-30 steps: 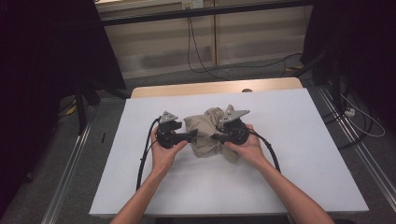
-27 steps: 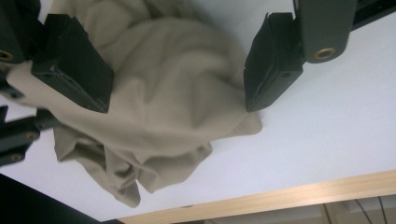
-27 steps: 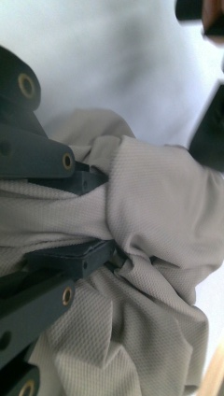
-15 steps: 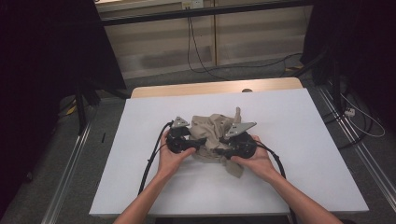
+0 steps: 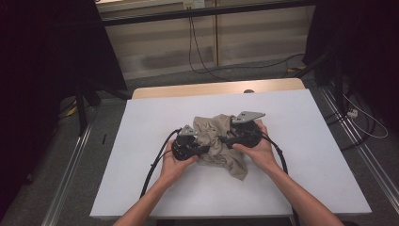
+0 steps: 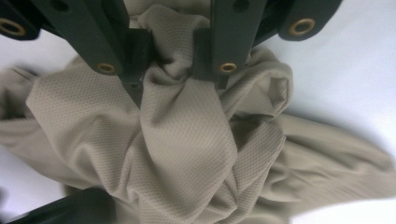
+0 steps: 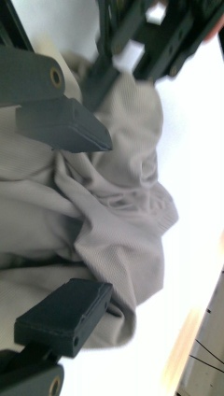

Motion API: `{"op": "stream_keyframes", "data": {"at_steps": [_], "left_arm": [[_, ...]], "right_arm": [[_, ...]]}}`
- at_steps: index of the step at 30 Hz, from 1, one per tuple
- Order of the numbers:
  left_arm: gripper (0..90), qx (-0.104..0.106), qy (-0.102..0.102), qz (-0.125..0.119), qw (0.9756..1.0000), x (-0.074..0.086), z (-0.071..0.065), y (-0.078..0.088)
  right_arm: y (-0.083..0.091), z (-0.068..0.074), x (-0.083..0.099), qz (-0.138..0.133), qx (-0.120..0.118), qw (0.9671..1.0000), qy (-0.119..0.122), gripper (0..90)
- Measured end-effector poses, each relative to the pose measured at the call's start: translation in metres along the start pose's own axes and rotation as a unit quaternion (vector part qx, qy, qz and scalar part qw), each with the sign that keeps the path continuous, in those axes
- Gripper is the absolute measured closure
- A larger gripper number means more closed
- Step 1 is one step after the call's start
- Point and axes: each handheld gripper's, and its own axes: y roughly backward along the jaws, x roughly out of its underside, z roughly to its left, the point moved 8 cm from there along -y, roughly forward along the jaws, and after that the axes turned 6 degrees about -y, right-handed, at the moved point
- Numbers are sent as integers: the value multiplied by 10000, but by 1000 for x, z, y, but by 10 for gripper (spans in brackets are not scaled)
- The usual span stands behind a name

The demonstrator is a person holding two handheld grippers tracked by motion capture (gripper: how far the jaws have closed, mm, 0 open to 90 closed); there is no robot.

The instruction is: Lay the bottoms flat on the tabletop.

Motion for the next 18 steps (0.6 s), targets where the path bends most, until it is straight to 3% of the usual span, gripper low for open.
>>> {"op": "stream_keyframes", "data": {"at_steps": [2, 4, 5, 7, 9, 11, 18], "left_arm": [[750, 102, -65, 53, 9999, 2, -7, 1], [752, 126, -105, 79, 9998, 4, -12, 3], [753, 157, -104, 87, 9998, 4, -14, 4], [752, 136, -91, 60, 9998, 5, -15, 6], [748, 147, -32, 52, 9999, 6, -17, 9], [748, 193, -16, 22, 9998, 8, -21, 14], [750, 488, -114, -16, 9987, 13, -46, 31]], "right_arm": [[-10, 0, 9, 218, -3, 9998, -15, 210], [-15, 1, 16, 347, -143, 9993, -83, 271], [-15, 3, 18, 383, -246, 9989, -131, 355], [-15, 9, 21, 433, -543, 9975, -124, 605], [-10, 15, 23, 421, -482, 9979, 65, 780], [-3, 20, 24, 455, -435, 9977, 249, 825], [27, 44, 36, 447, -720, 9957, 364, 832]]}}
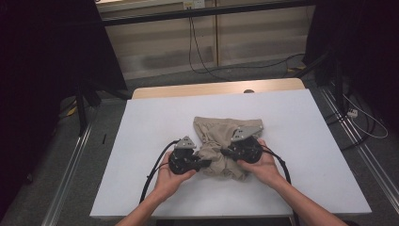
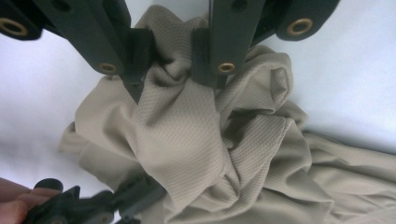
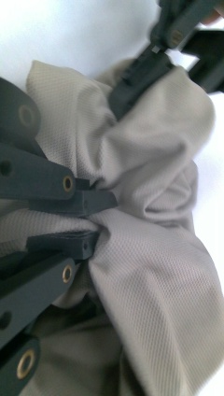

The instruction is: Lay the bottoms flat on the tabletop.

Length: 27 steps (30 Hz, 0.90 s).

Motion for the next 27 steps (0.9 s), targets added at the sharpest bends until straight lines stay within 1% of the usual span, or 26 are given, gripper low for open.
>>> {"op": "stream_keyframes", "data": {"at_steps": [2, 4, 5, 7, 8, 9, 10, 12, 14, 16, 18, 19, 21, 22, 23, 24, 25, 26, 27], "left_arm": [[741, 37, 7, 3, 10000, 2, -5, 2], [703, 5, 44, 12, 10000, 4, -8, 2], [666, -40, 34, 8, 10000, 4, -9, 3], [534, -59, 123, -29, 9999, 3, -10, 5], [484, -49, 120, -29, 9999, 3, -11, 7], [431, -84, 111, -79, 9999, 3, -10, 9], [389, -126, 104, -119, 9998, 1, -9, 11], [338, -187, 115, -258, 9994, -4, -6, 15], [285, -239, 132, -315, 9991, -6, -3, 20], [278, -331, 155, -399, 9985, -8, 1, 27], [280, -455, 266, -522, 9972, -9, 7, 33], [295, -484, 316, -570, 9967, -10, 10, 35], [367, -531, 432, -672, 9954, -11, 15, 37], [390, -576, 424, -678, 9951, -11, 18, 37], [434, -576, 420, -685, 9951, -12, 19, 35], [482, -569, 413, -646, 9954, -12, 20, 33], [510, -572, 387, -608, 9958, -12, 22, 29], [523, -562, 407, -573, 9959, -11, 22, 26], [525, -569, 384, -532, 9962, -12, 23, 23]], "right_arm": [[6, 7, 7, 35, -51, 10000, 34, 830], [13, 13, 16, 59, -72, 9999, 51, 830], [16, 15, 20, 86, -86, 9999, 71, 831], [23, 18, 28, 137, -109, 9998, 55, 831], [27, 19, 32, 144, -115, 9998, 67, 829], [31, 19, 35, 143, -125, 9998, 20, 819], [35, 17, 37, 118, -99, 9999, -17, 788], [42, 13, 37, 59, -76, 9999, -80, 721], [49, 9, 31, -56, -7, 9998, -174, 604], [56, 3, 25, -194, 124, 9994, -249, 534], [63, -1, 16, -389, 228, 9986, -267, 510], [65, -4, 12, -478, 281, 9980, -319, 493], [67, -8, 3, -601, 359, 9970, -341, 467], [65, -10, 0, -644, 418, 9965, -337, 450], [62, -12, -4, -672, 454, 9963, -293, 426], [57, -14, -7, -648, 490, 9965, -220, 407], [50, -16, -8, -610, 558, 9965, -158, 381], [43, -18, -8, -545, 572, 9968, -154, 354], [35, -19, -6, -458, 513, 9975, -173, 357]]}}
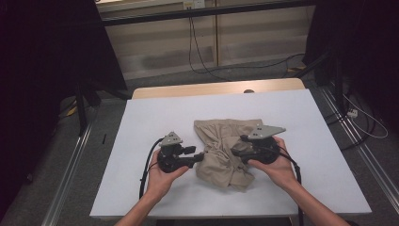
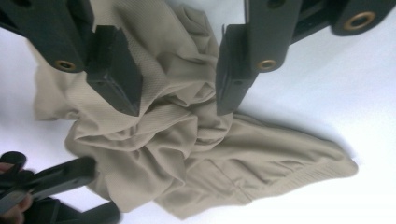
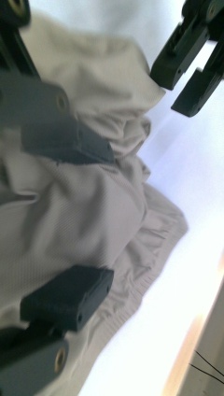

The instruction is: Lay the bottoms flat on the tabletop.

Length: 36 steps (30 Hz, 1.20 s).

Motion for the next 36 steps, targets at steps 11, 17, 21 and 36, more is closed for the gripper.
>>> {"op": "stream_keyframes", "data": {"at_steps": [11, 17, 21, 36], "left_arm": [[412, -225, -294, 135, 9992, -18, 13, -36], [364, 86, -530, 543, 9971, -9, -1, -76], [362, 20, -784, 681, 9946, 6, -10, -87], [824, 139, -765, 1099, 9909, 23, -18, -41]], "right_arm": [[6, 19, 40, 757, -494, 9957, 179, 794], [26, 20, 60, 869, -608, 9944, 42, 789], [26, 16, 62, 781, -545, 9954, -119, 613], [14, 34, 57, 806, -766, 9937, -102, 778]]}}
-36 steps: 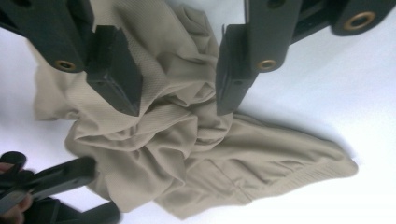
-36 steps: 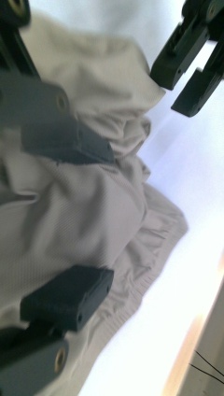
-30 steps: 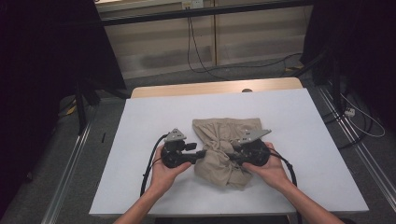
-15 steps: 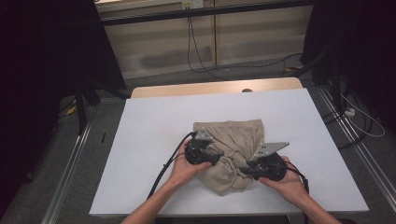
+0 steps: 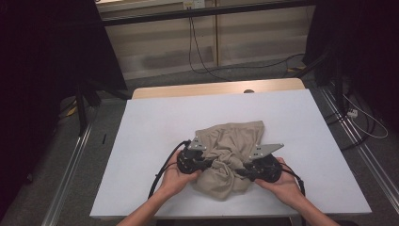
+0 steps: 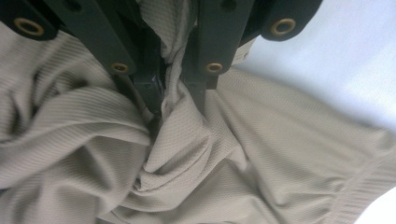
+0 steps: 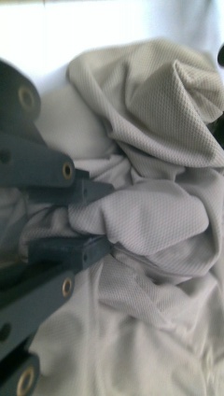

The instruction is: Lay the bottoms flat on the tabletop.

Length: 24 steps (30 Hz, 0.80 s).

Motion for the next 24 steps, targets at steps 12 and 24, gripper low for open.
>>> {"op": "stream_keyframes", "data": {"at_steps": [12, 24], "left_arm": [[823, 149, 226, -179, 9995, 29, -20, 48], [244, -400, 721, -923, 9923, 22, 7, 64]], "right_arm": [[8, 44, 6, 87, -488, 9987, 141, 756], [40, 10, -6, -605, 248, 9977, -178, 284]]}}
